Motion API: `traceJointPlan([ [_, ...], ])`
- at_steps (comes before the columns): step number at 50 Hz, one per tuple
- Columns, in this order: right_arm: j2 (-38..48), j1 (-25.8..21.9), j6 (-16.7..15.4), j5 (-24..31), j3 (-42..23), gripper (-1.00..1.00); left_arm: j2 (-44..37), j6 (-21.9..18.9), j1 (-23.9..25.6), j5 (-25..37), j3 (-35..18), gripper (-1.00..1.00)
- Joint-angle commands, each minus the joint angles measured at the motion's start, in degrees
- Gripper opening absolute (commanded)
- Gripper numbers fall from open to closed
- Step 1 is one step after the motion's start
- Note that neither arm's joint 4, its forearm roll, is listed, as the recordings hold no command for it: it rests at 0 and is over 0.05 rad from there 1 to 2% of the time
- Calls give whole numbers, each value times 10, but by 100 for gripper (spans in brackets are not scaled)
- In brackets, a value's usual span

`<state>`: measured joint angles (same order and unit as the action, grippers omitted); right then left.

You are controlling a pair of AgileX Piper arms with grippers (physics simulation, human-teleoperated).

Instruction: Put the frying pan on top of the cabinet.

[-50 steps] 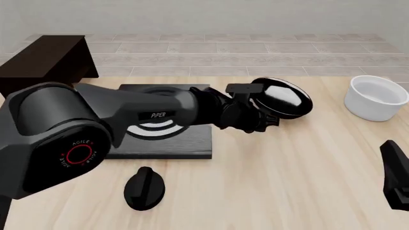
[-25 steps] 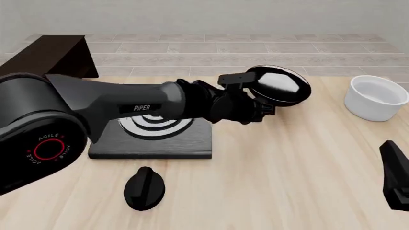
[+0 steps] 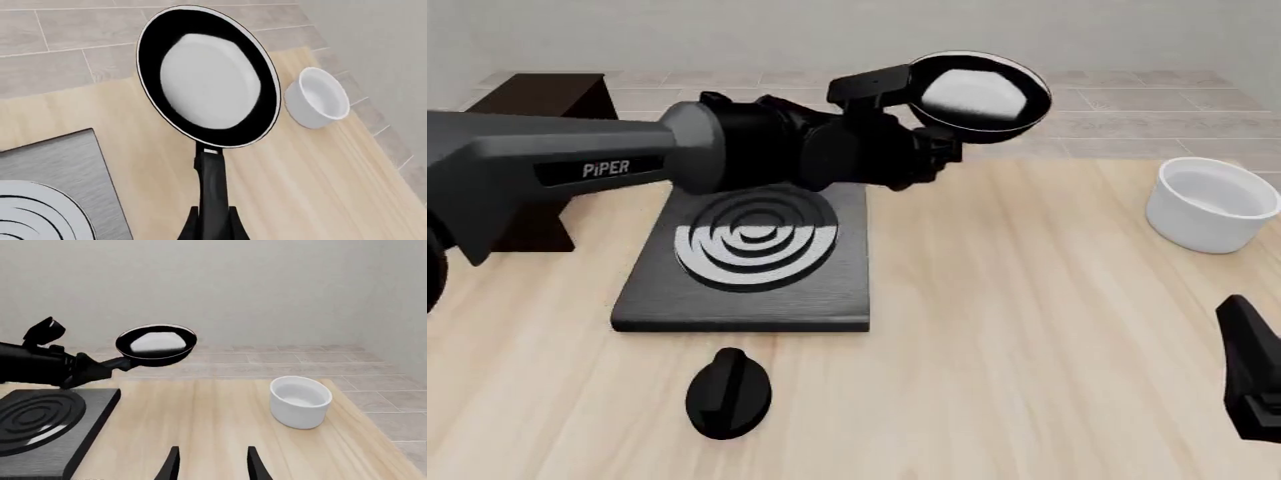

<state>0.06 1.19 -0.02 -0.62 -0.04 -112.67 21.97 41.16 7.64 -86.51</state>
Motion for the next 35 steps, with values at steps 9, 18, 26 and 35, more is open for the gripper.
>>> traceJointPlan([
  [9,0,-2,-6,2,0,100,97,-54,-78,9,7,-100],
  [18,0,-3,-6,2,0,100,141,-61,-142,5,27,-100],
  [26,0,-4,-9,2,0,100,174,-77,-206,2,49,-100],
  [35,0,-5,-10,2,0,100,192,-90,-241,14,59,-100],
])
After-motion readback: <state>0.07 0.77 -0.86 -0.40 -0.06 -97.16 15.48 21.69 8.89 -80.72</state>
